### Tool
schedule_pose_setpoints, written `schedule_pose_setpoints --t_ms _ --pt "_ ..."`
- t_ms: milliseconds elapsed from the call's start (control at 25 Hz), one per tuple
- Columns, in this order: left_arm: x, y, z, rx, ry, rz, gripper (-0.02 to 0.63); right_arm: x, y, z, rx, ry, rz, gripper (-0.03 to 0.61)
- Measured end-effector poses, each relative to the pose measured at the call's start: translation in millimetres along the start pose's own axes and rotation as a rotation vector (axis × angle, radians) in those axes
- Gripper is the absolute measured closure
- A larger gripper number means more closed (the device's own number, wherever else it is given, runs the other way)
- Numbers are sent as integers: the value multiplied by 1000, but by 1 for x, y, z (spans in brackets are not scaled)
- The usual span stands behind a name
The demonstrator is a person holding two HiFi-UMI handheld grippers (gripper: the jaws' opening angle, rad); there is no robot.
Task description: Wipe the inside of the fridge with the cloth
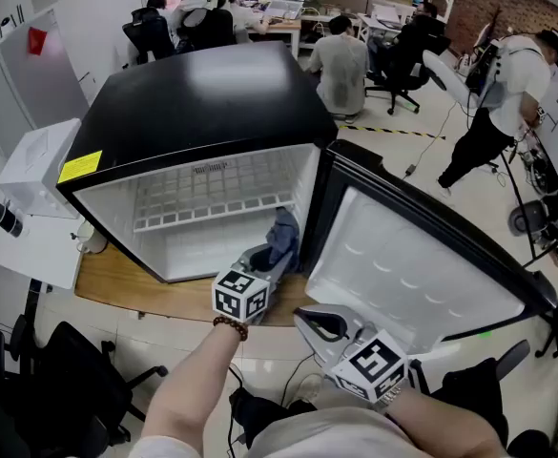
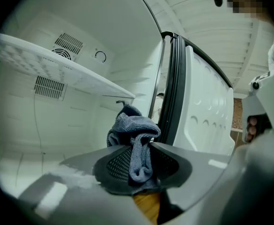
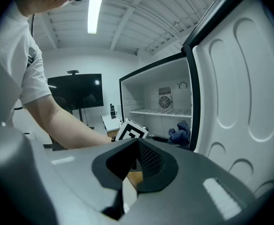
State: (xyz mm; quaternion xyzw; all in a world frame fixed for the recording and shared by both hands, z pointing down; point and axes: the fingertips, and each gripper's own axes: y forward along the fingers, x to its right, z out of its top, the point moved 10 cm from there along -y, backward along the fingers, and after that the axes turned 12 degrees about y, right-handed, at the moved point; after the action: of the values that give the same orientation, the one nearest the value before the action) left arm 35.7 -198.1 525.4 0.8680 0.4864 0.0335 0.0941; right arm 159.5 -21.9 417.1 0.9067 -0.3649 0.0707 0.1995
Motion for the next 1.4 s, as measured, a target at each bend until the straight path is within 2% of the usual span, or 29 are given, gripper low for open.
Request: schedule_pose_setpoints --t_ms 240,440,760,1000,1400 --pt "6 -26 11 32 -25 -33 508 20 -6 6 11 61 -40 577" --pt "16 -55 22 70 -45 -148 507 27 -5 9 7 108 -58 551" --pt "16 -95 49 130 -66 -383 508 30 7 20 27 204 -96 398" --pt "15 -112 62 126 -66 -543 508 31 18 28 55 331 -29 317" --pt "20 -118 84 132 -83 -840 507 19 19 18 70 493 143 293"
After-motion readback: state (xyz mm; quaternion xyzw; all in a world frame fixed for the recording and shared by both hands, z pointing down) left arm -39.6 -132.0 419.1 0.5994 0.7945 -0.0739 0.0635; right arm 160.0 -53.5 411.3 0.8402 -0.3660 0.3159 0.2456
